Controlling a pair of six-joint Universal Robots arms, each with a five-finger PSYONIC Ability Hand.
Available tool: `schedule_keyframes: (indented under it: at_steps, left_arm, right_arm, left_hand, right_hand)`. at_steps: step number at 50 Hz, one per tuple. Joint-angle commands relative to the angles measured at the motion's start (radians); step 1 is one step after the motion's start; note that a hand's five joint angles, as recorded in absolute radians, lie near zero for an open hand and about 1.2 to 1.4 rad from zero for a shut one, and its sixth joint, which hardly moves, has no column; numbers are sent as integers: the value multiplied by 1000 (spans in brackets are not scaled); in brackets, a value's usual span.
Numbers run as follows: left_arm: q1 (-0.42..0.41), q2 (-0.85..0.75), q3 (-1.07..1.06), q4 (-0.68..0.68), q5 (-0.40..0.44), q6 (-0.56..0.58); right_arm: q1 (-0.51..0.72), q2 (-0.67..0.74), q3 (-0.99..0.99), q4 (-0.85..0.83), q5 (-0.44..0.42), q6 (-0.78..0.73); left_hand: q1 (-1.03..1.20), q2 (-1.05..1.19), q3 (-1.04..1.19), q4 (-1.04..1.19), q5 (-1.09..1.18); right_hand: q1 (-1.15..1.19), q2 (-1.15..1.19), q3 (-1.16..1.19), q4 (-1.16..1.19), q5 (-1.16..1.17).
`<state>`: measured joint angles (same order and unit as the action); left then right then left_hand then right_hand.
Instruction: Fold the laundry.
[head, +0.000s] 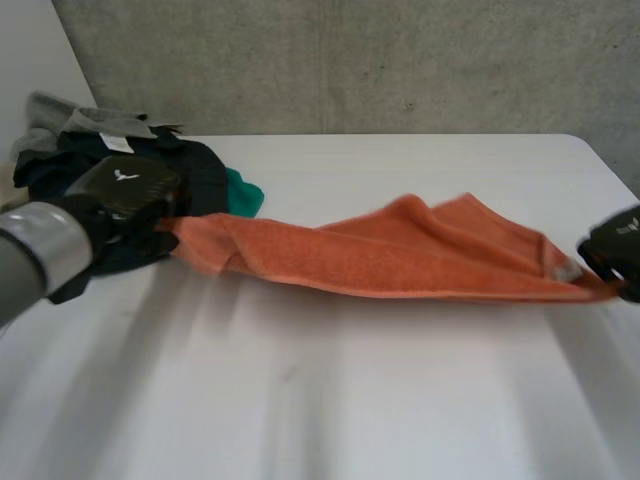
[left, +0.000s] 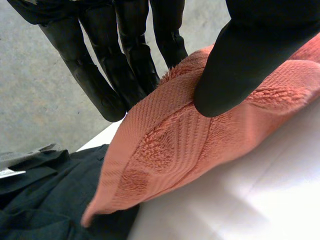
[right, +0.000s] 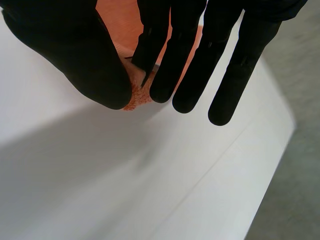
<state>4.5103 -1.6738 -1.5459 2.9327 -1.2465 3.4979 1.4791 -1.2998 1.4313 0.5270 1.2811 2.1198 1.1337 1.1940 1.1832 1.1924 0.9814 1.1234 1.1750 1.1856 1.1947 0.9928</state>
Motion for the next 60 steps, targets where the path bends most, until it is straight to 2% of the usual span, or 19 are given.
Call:
schedule_keyframes:
  at_steps: [1,5,9,10,14,17,18,21,24,25,28,29,33,36,44,48,53,60]
  left_arm:
    - [104,46,6,-207,143,10]
    - [93,-29,17,-233,159,27]
    - [56,-188,76,-162,99,27]
    - [37,-254,126,-133,63,24]
    - [-6,-400,307,-72,9,9]
    - [-25,-469,452,-44,16,-13]
    - [-36,-497,560,-26,16,-43]
    - [-48,-512,731,2,9,-123]
    - [-57,-521,927,86,-20,-253]
    - [-59,-523,1004,147,-51,-317]
    - [-60,-523,1075,241,-119,-402]
    - [-62,-523,1099,291,-155,-445]
    - [-66,-524,1103,345,-183,-494]
    - [-69,-524,1078,338,-160,-491]
    - [-43,-524,828,316,-126,-452]
    - [-30,-549,669,312,-122,-404]
    - [-7,-619,489,307,-119,-275]
    - [29,-670,408,249,-126,-91]
  right_arm:
    - [-39,-82,14,286,-2,-186]
    - [16,-72,15,199,-11,-123]
    - [52,14,-9,97,0,-52]
    - [67,54,-34,61,6,-25]
    - [113,163,-154,-27,46,73]
    - [138,218,-267,-91,92,144]
    - [148,244,-346,-143,124,191]
    - [153,258,-458,-234,152,279]
    - [155,254,-563,-407,172,414]
    - [156,244,-586,-500,181,474]
    - [156,215,-586,-651,208,554]
    - [156,189,-582,-747,233,590]
    - [164,146,-552,-860,251,598]
    - [165,129,-526,-840,227,591]
    - [181,108,-345,-720,132,588]
    - [170,132,-217,-687,92,577]
    - [161,238,-71,-674,54,502]
    - [162,349,-2,-636,50,375]
  left_hand:
    - [263,202,213,204,240]
    - [263,202,213,204,240]
    - [263,202,213,204,240]
    - [263,202,213,204,240]
    - [263,202,213,204,240]
    - [263,202,213,204,240]
    - [263,202,213,204,240]
    - [263,202,213,204,240]
    - [263,202,213,204,240]
    - [263,202,213,204,240]
    - [263,202,213,204,240]
    - [263,202,213,204,240]
    - [263,202,213,204,240]
    - [263,202,213,204,240]
    - [263,202,213,204,240]
    - [263,202,213,204,240]
    - [263,202,213,204,240]
    - [31,-29,-18,-28,9]
  right_hand:
    - [273,221,211,202,229]
    - [273,221,211,202,229]
    - [273,221,211,202,229]
    - [273,221,211,202,229]
    - [273,221,211,202,229]
    - [273,221,211,202,229]
    - [273,221,211,202,229]
    - [273,221,211,202,229]
    - [273,221,211,202,229]
    - [273,221,211,202,229]
    - [273,221,211,202,229]
    - [273,221,211,202,229]
    - [273,221,211,202,229]
    - [273,221,211,202,229]
    - [273,221,211,202,229]
    - [273,221,211,202,229]
    - [273,221,211,202,229]
    - [273,221,211,202,229]
